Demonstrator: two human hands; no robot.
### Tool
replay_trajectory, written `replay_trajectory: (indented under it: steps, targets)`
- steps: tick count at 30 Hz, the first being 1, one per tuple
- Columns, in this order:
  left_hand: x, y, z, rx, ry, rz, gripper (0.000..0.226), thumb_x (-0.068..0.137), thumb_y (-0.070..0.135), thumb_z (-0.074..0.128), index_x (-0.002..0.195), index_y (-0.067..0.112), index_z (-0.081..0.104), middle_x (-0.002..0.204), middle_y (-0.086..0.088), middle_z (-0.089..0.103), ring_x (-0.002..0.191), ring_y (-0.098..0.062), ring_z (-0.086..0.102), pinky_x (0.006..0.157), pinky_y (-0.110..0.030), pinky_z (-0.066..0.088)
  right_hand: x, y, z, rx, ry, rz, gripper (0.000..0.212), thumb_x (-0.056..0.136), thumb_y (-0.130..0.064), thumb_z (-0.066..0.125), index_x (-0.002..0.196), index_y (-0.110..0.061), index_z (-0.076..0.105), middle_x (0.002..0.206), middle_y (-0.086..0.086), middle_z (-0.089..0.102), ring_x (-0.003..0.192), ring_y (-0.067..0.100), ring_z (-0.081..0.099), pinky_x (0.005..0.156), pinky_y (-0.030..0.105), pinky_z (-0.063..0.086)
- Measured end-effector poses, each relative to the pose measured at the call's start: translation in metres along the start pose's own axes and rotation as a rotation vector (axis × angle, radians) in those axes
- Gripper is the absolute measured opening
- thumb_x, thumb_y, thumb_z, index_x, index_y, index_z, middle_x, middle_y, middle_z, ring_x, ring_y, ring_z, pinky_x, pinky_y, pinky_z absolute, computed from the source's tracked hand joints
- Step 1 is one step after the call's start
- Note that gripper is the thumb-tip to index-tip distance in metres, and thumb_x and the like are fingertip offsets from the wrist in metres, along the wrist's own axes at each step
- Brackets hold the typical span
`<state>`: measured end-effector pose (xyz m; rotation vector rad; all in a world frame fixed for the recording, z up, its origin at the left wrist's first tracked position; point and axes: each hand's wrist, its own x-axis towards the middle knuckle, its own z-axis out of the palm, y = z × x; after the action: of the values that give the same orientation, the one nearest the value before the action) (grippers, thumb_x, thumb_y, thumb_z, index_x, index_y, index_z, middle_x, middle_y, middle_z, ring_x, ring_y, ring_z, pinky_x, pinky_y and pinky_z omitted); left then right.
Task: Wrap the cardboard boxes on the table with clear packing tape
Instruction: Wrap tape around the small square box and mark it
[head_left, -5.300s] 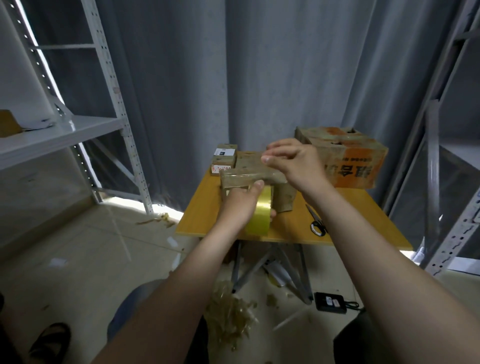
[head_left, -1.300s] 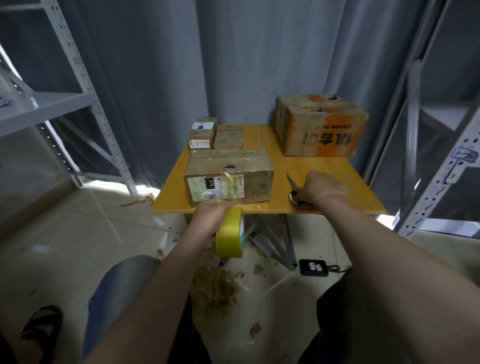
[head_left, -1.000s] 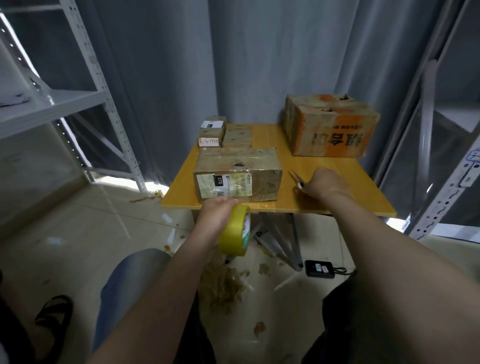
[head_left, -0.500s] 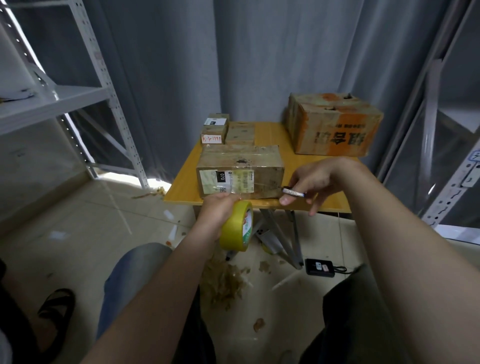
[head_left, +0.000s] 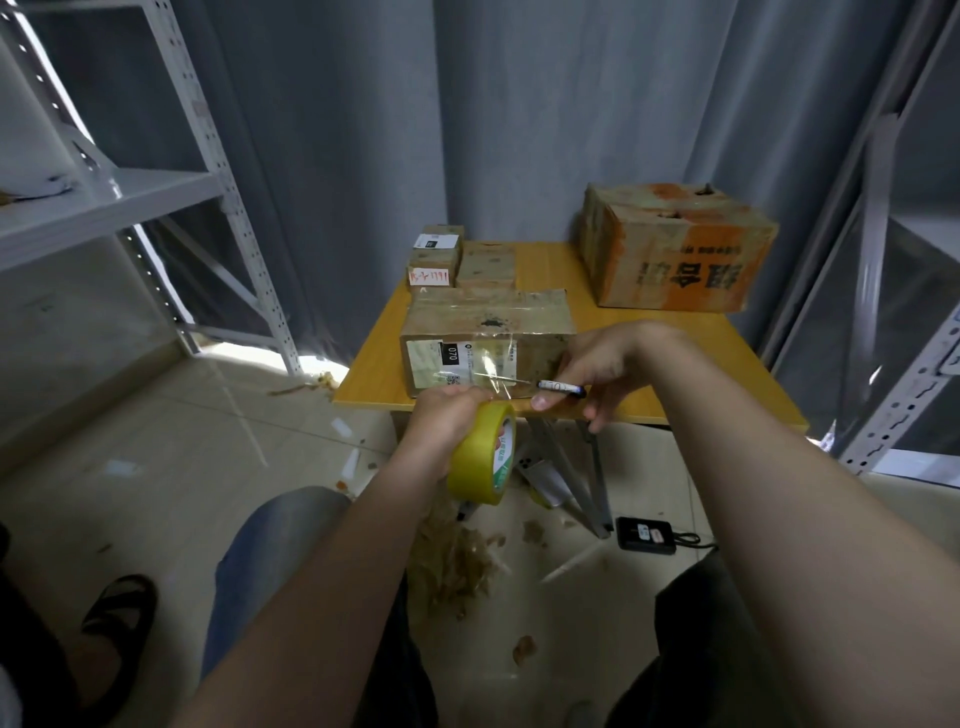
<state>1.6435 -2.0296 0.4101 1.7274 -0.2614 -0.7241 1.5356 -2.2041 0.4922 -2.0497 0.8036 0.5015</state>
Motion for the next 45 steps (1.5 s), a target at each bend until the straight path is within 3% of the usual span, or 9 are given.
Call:
replay_trajectory:
  steps: [5, 20, 28, 32, 34, 37, 40, 43, 45]
  targets:
    - [0.004, -0.002, -0.002, 0.006, 0.019, -0.006, 0.017, 0.082, 0.031, 0.081, 0.094, 0.020, 0.078, 0.098, -0.013, 0.077, 0.095, -0.039, 0.073, 0.095, -0.054, 0.058, 0.002, 0.000, -0.001, 0.003, 0.009, -0.031, 0.032, 0.078, -0.019, 0.090, 0.090, 0.003, 0.071, 0.060, 0.007, 0.054, 0.055, 0.015, 0.054, 0.072, 0.039, 0.065]
    - [0.014, -0.009, 0.002, 0.047, 0.012, -0.006, 0.010, 0.086, 0.030, 0.080, 0.087, 0.020, 0.077, 0.097, -0.010, 0.077, 0.095, -0.037, 0.073, 0.096, -0.052, 0.058, 0.008, -0.001, 0.000, -0.154, 0.079, 0.013, 0.034, 0.071, -0.023, 0.095, 0.088, -0.001, 0.076, 0.075, 0.010, 0.066, 0.067, 0.025, 0.068, 0.058, 0.032, 0.061]
    - [0.014, -0.021, -0.001, 0.259, -0.086, -0.017, 0.018, 0.085, 0.034, 0.080, 0.096, 0.020, 0.077, 0.109, -0.008, 0.072, 0.100, -0.028, 0.066, 0.099, -0.044, 0.055, 0.014, 0.004, 0.011, -0.238, 0.089, 0.078, 0.062, 0.063, -0.018, 0.100, 0.111, 0.004, 0.067, 0.109, 0.021, 0.069, 0.090, 0.040, 0.074, 0.076, 0.050, 0.065]
    - [0.011, -0.020, 0.001, 0.496, -0.200, -0.083, 0.031, 0.093, 0.038, 0.073, 0.113, 0.013, 0.076, 0.103, -0.004, 0.065, 0.088, -0.019, 0.059, 0.085, -0.038, 0.053, -0.009, -0.004, 0.002, -0.213, 0.137, 0.008, 0.061, 0.068, -0.017, 0.097, 0.119, -0.005, 0.066, 0.113, 0.015, 0.066, 0.092, 0.036, 0.071, 0.071, 0.046, 0.066]
    - [0.008, -0.019, 0.006, 0.553, -0.221, -0.094, 0.035, 0.094, 0.040, 0.072, 0.115, 0.013, 0.074, 0.103, -0.005, 0.064, 0.084, -0.017, 0.057, 0.080, -0.036, 0.051, -0.023, -0.008, -0.005, -0.160, 0.145, -0.060, 0.045, 0.069, -0.020, 0.095, 0.104, -0.004, 0.071, 0.105, 0.015, 0.069, 0.084, 0.032, 0.072, 0.067, 0.040, 0.065]
    - [0.005, -0.013, 0.016, 0.579, -0.269, -0.066, 0.030, 0.094, 0.040, 0.071, 0.112, 0.016, 0.077, 0.111, -0.011, 0.069, 0.088, -0.021, 0.063, 0.088, -0.039, 0.055, -0.033, -0.007, -0.012, 0.108, 0.282, -0.327, 0.045, 0.067, -0.025, 0.095, 0.095, -0.008, 0.064, 0.094, 0.013, 0.069, 0.075, 0.030, 0.073, 0.074, 0.045, 0.064]
    - [0.002, -0.001, 0.026, 0.568, -0.313, -0.084, 0.036, 0.090, 0.045, 0.071, 0.114, 0.018, 0.074, 0.109, -0.012, 0.069, 0.086, -0.028, 0.067, 0.065, -0.034, 0.055, -0.031, 0.002, -0.016, 0.403, 0.608, -0.445, 0.056, 0.072, -0.027, 0.095, 0.101, -0.015, 0.048, 0.083, 0.011, 0.069, 0.064, 0.029, 0.070, 0.063, 0.049, 0.064]
    - [-0.002, 0.010, 0.032, 0.549, -0.327, -0.083, 0.034, 0.094, 0.045, 0.070, 0.115, 0.019, 0.074, 0.094, -0.007, 0.069, 0.067, -0.021, 0.064, 0.050, -0.024, 0.048, -0.015, 0.029, -0.023, 0.341, 0.955, -0.280, 0.040, 0.078, -0.035, 0.091, 0.086, -0.013, 0.058, 0.072, 0.007, 0.072, 0.059, 0.024, 0.072, 0.050, 0.045, 0.062]
    - [-0.004, 0.016, 0.034, 0.553, -0.329, -0.070, 0.031, 0.096, 0.044, 0.068, 0.116, 0.020, 0.075, 0.087, -0.004, 0.067, 0.064, -0.018, 0.063, 0.046, -0.021, 0.045, -0.004, 0.051, -0.026, 0.089, 1.020, -0.064, 0.039, 0.077, -0.047, 0.088, 0.077, -0.011, 0.072, 0.070, 0.008, 0.072, 0.062, 0.028, 0.072, 0.055, 0.043, 0.061]
